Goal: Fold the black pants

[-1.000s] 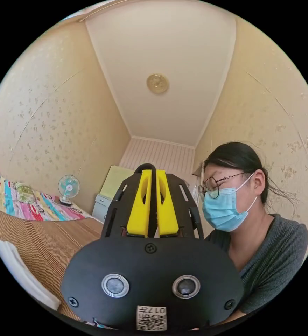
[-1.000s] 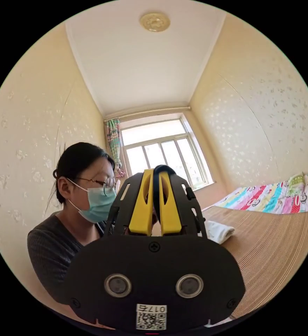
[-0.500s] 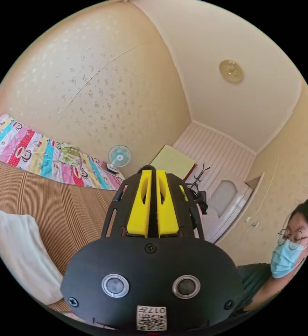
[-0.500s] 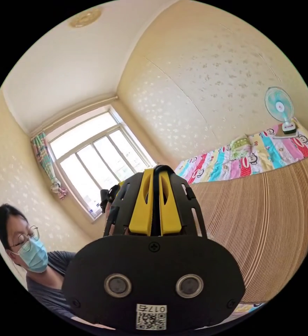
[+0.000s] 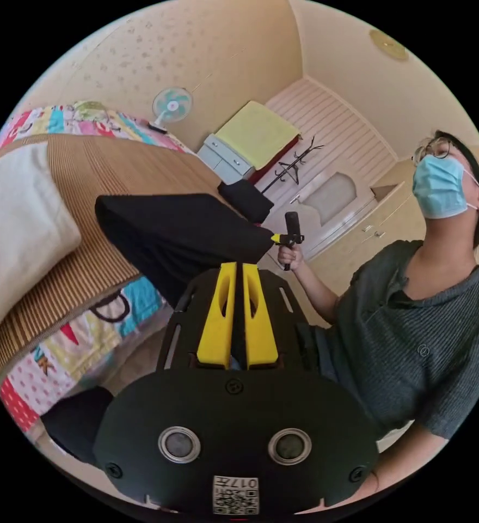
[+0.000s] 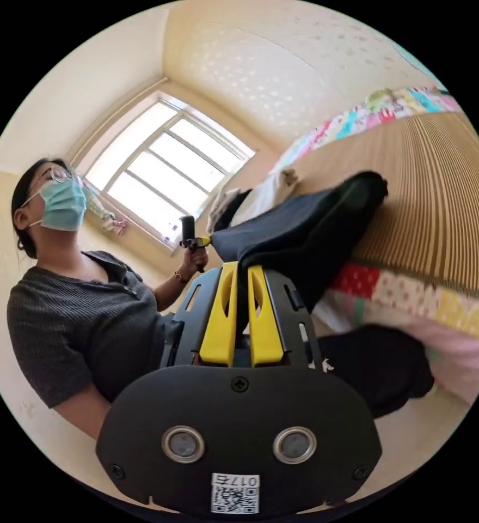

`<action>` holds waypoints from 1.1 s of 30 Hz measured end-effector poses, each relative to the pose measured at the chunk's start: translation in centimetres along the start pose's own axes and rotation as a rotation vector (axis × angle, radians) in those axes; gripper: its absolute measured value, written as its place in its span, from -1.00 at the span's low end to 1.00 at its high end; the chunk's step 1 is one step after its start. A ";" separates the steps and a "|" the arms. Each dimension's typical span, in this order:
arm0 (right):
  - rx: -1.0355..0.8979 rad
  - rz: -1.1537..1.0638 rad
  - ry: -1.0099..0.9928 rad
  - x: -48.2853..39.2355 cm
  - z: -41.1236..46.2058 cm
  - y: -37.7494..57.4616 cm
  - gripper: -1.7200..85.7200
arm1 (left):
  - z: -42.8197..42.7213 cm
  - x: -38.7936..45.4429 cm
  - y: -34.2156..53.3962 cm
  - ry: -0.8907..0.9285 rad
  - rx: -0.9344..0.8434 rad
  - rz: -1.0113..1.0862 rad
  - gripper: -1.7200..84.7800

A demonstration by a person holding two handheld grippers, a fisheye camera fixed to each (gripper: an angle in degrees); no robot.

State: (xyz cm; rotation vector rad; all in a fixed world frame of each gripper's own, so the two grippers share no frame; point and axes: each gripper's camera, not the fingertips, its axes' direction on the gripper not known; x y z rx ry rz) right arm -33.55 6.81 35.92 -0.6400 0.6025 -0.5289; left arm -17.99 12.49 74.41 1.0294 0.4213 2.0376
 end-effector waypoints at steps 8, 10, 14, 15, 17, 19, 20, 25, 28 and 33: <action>0.217 0.235 0.160 6.1 -0.8 -2.4 -0.63 | 0.3 -8.3 1.6 -0.061 0.296 -0.349 -0.59; 0.214 0.248 0.201 7.4 0.5 -5.6 -0.60 | 1.5 -9.4 -1.2 -0.160 0.314 -0.322 -0.58; 0.189 0.224 0.361 8.9 4.5 -11.0 -0.56 | 5.9 -11.4 -6.5 -0.368 0.236 -0.318 -0.55; 0.127 0.237 0.396 9.3 6.0 -11.8 -0.55 | 6.7 -11.8 -6.9 -0.378 0.210 -0.334 -0.55; 0.135 0.206 0.398 8.5 6.9 -11.9 -0.55 | 9.8 -13.4 -7.5 -0.328 0.096 -0.403 -0.58; 0.088 0.183 0.319 8.0 8.2 -11.4 -0.58 | 10.2 -13.0 -6.8 -0.316 0.117 -0.426 -0.64; 0.067 0.193 0.308 8.0 9.1 -10.8 -0.63 | 10.7 -12.8 -6.3 -0.307 0.117 -0.445 -0.69; 0.133 0.244 0.155 6.7 8.8 -8.9 -0.79 | 9.2 -11.6 -4.6 -0.206 0.200 -0.482 -0.82; 0.201 0.147 0.060 2.7 8.8 -8.8 -0.82 | 5.3 -8.0 -4.1 -0.213 0.317 -0.412 -0.83; 0.195 0.003 -0.127 -3.5 12.3 -16.8 -0.82 | -5.6 -2.1 -5.8 -0.301 0.538 -0.252 -0.83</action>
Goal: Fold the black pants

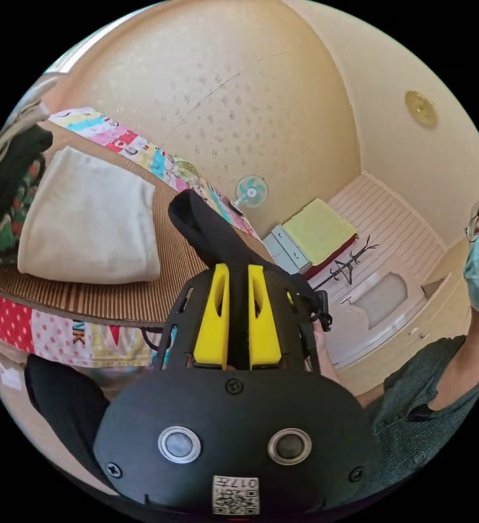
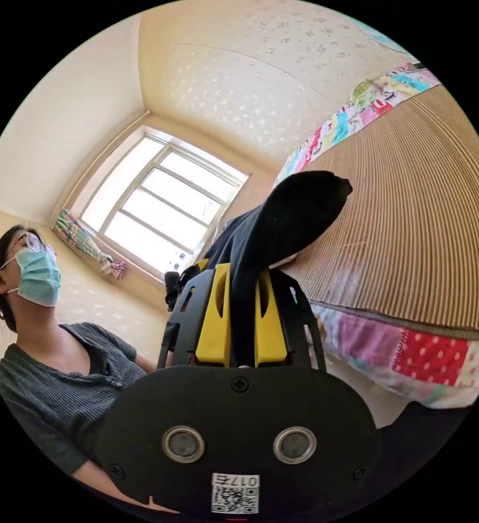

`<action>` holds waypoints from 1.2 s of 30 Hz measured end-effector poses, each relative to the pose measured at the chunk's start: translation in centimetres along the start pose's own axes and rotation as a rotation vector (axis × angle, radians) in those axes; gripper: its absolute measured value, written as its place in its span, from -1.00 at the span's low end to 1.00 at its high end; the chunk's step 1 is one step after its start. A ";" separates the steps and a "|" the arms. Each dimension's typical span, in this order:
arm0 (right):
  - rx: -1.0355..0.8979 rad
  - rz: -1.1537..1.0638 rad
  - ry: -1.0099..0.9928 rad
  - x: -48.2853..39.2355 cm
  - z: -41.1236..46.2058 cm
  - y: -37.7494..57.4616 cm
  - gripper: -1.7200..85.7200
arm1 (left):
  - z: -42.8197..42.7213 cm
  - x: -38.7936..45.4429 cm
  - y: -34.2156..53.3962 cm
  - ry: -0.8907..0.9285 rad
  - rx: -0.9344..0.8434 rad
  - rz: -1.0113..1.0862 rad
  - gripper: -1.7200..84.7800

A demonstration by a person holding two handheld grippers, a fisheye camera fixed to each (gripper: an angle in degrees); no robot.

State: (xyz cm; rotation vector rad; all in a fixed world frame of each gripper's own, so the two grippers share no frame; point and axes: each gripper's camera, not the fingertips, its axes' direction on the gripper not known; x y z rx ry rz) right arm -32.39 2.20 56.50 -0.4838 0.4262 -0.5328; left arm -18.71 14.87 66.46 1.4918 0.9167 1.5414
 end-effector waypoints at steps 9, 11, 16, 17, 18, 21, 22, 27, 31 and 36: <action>-0.133 0.208 0.312 1.9 21.2 -18.7 -0.77 | -7.2 -10.1 -18.5 -0.541 0.137 -0.298 -0.66; -0.151 0.206 0.339 2.7 23.6 -17.7 -0.80 | -5.7 -13.6 -17.9 -0.614 0.117 -0.342 -0.66; -0.280 -0.032 0.481 3.3 27.8 -11.3 -0.91 | 1.3 -17.5 -12.6 -0.883 -0.103 -0.194 -0.77; -0.317 -0.069 0.510 3.4 27.6 -9.8 -0.92 | 1.2 -17.3 -11.2 -0.870 -0.060 -0.183 -0.79; -0.301 -0.124 0.486 3.1 26.3 -8.3 -0.93 | 0.9 -17.0 -10.6 -0.855 -0.034 -0.181 -0.80; -0.269 -0.189 0.502 2.5 21.3 -4.7 -0.94 | -0.8 -14.2 -7.9 -0.771 0.102 -0.190 -0.79; -0.266 -0.193 0.523 2.6 20.3 -4.0 -0.95 | -1.0 -12.6 -6.8 -0.688 0.154 -0.138 -0.79; -0.172 -0.148 0.656 3.6 9.8 1.2 -0.95 | 5.3 -8.2 -5.4 -0.453 0.030 0.062 -0.85; 0.002 -0.043 0.729 3.8 1.7 3.8 -0.94 | 14.9 -8.2 -3.2 -0.409 -0.243 0.213 -0.95; 0.237 0.198 1.018 5.0 -11.3 6.9 -0.89 | 21.4 -12.0 0.3 -0.432 -0.415 0.137 -0.97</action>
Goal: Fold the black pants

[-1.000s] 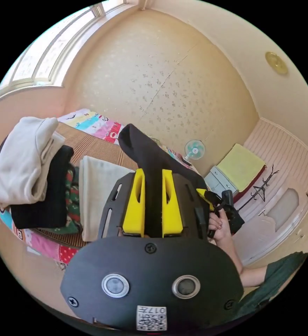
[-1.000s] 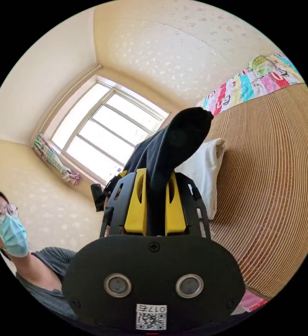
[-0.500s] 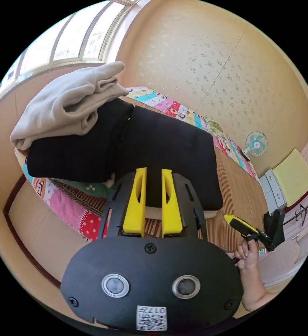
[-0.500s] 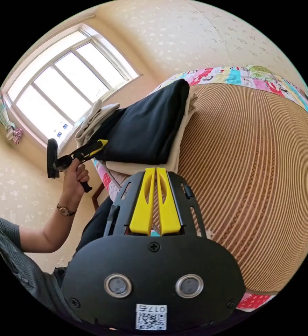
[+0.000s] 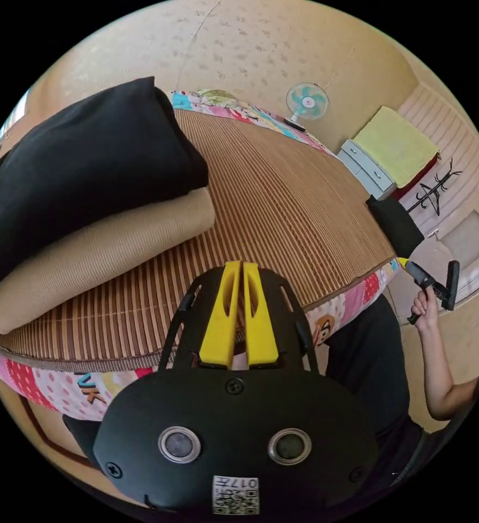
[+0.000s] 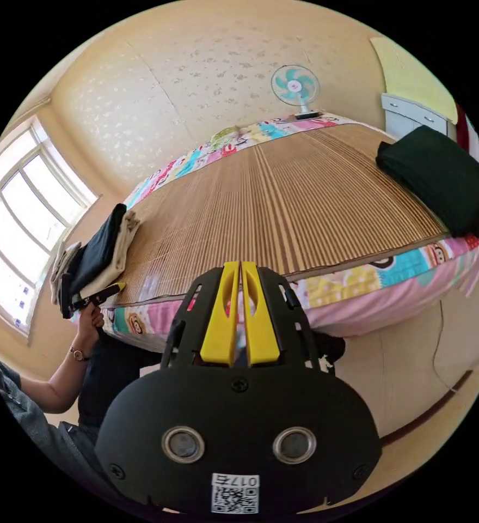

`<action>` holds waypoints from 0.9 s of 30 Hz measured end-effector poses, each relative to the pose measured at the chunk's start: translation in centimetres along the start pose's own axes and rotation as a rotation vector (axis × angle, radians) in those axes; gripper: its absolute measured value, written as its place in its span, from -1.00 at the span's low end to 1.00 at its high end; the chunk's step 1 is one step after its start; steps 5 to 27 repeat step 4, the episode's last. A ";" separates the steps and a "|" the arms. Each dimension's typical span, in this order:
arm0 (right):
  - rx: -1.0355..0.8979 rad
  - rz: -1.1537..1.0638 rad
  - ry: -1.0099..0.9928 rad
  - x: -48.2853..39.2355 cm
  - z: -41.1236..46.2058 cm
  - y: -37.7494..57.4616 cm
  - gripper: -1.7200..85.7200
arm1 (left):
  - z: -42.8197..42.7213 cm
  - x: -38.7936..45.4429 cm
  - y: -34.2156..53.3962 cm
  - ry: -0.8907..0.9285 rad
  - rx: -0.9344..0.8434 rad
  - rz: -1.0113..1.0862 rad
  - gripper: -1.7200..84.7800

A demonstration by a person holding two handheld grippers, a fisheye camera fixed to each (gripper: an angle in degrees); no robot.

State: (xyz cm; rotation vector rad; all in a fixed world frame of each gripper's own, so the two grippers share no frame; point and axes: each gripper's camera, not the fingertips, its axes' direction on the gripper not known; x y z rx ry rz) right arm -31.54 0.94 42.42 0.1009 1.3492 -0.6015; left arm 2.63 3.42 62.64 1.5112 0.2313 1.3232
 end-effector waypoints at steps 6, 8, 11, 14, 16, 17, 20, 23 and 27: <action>0.128 0.205 0.144 8.8 -4.6 -2.1 -0.75 | 0.5 -0.8 1.3 -0.003 0.104 0.069 -0.97; 0.128 0.205 0.144 8.8 -4.6 -2.1 -0.75 | 0.5 -0.8 1.3 -0.003 0.104 0.069 -0.97; 0.128 0.205 0.144 8.8 -4.6 -2.1 -0.75 | 0.5 -0.8 1.3 -0.003 0.104 0.069 -0.97; 0.128 0.205 0.144 8.8 -4.6 -2.1 -0.75 | 0.5 -0.8 1.3 -0.003 0.104 0.069 -0.97; 0.128 0.205 0.144 8.8 -4.6 -2.1 -0.75 | 0.5 -0.8 1.3 -0.003 0.104 0.069 -0.97; 0.128 0.205 0.144 8.8 -4.6 -2.1 -0.75 | 0.5 -0.8 1.3 -0.003 0.104 0.069 -0.97; 0.128 0.205 0.144 8.8 -4.6 -2.1 -0.75 | 0.5 -0.8 1.3 -0.003 0.104 0.069 -0.97; 0.128 0.205 0.144 8.8 -4.6 -2.1 -0.75 | 0.5 -0.8 1.3 -0.003 0.104 0.069 -0.97; 0.128 0.205 0.144 8.8 -4.6 -2.1 -0.75 | 0.5 -0.8 1.3 -0.003 0.104 0.069 -0.97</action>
